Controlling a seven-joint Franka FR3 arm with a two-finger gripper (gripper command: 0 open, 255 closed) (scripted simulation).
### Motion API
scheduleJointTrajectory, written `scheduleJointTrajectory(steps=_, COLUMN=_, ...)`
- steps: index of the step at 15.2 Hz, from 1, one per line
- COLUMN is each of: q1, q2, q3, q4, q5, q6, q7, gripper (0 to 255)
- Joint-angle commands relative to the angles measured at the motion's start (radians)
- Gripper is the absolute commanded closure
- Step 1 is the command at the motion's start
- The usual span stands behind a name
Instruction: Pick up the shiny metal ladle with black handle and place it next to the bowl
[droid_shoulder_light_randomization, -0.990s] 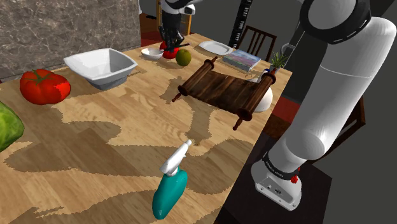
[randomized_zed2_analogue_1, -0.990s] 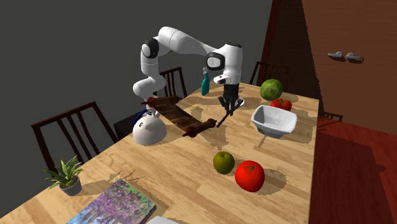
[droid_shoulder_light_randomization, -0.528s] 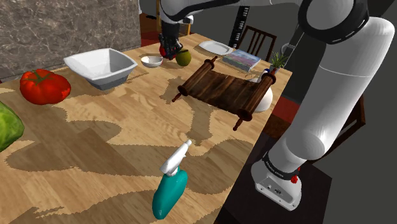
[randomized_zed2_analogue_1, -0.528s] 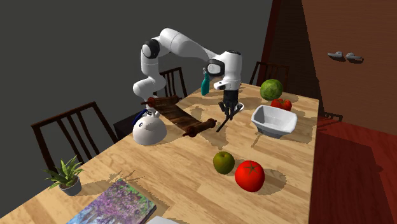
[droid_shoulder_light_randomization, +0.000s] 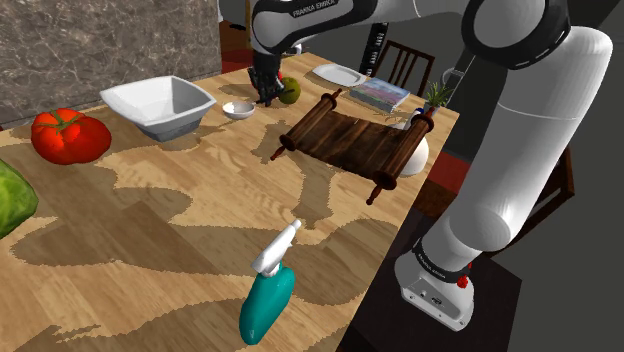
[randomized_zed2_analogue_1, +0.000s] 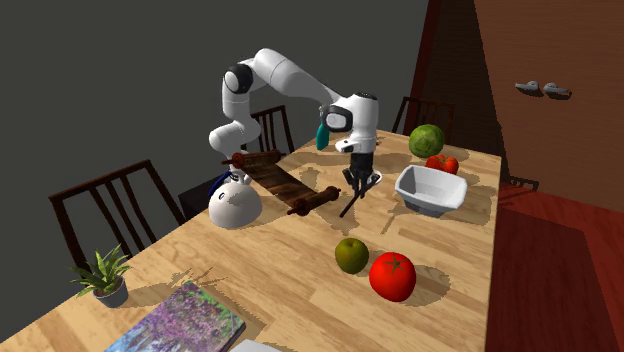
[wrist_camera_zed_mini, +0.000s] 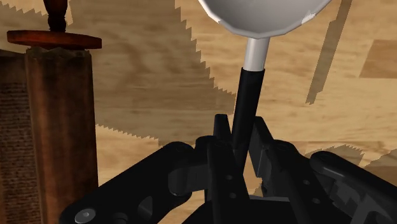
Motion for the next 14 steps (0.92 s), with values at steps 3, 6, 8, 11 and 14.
scheduleJointTrajectory(steps=3, q1=0.001, q2=0.018, q3=-0.002, q4=-0.033, q5=-0.008, q6=0.051, q7=0.01, gripper=255)
scheduleJointTrajectory(steps=6, q1=0.002, q2=0.033, q3=-0.004, q4=-0.053, q5=-0.015, q6=0.086, q7=0.017, gripper=255)
scheduleJointTrajectory(steps=8, q1=0.002, q2=0.044, q3=-0.005, q4=-0.066, q5=-0.019, q6=0.109, q7=0.022, gripper=255)
scheduleJointTrajectory(steps=11, q1=0.004, q2=0.062, q3=-0.008, q4=-0.082, q5=-0.027, q6=0.143, q7=0.03, gripper=255)
scheduleJointTrajectory(steps=14, q1=0.005, q2=0.086, q3=-0.011, q4=-0.1, q5=-0.036, q6=0.183, q7=0.04, gripper=255)
